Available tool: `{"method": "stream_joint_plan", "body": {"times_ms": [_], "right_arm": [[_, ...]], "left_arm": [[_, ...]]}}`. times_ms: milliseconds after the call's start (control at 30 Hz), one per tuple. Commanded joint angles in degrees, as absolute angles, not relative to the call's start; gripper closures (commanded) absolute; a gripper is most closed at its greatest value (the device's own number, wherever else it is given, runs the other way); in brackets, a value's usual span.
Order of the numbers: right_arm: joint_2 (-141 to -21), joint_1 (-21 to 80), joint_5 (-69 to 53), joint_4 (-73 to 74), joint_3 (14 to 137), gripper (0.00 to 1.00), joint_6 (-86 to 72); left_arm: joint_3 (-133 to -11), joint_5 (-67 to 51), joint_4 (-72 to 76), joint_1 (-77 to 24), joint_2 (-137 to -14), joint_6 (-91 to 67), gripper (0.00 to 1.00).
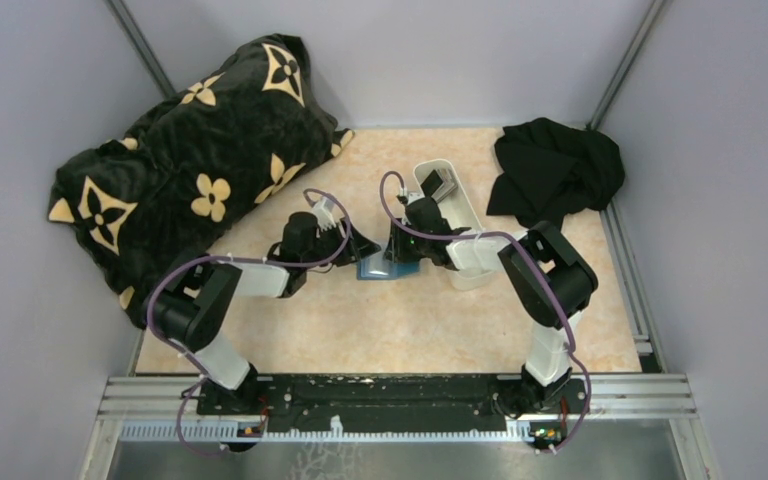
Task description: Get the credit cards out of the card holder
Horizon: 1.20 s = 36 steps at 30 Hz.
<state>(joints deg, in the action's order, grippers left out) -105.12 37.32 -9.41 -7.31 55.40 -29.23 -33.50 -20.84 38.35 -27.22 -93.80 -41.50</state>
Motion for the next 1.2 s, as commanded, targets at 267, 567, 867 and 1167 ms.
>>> {"method": "stream_joint_plan", "body": {"times_ms": [267, 567, 867, 1167], "right_arm": [[-105.47, 36.97, -11.41, -5.51, 53.85, 0.72, -30.28], [-105.65, 36.32, -12.12, -6.63, 53.00, 0.72, -30.75], [-105.63, 36.30, -12.77, -7.16, 52.34, 0.72, -30.85], [-105.26, 36.30, -13.04, -7.73, 51.85, 0.72, -31.10]], "left_arm": [[-33.34, -22.23, 40.47, -28.33, -97.57, -40.68, 0.43], [-32.02, -20.44, 36.83, -28.31, -92.63, -39.13, 0.44], [-30.79, -20.29, 38.15, -28.34, -93.69, -39.73, 0.44], [-29.25, -19.50, 38.40, -28.32, -93.28, -39.56, 0.44]]}}
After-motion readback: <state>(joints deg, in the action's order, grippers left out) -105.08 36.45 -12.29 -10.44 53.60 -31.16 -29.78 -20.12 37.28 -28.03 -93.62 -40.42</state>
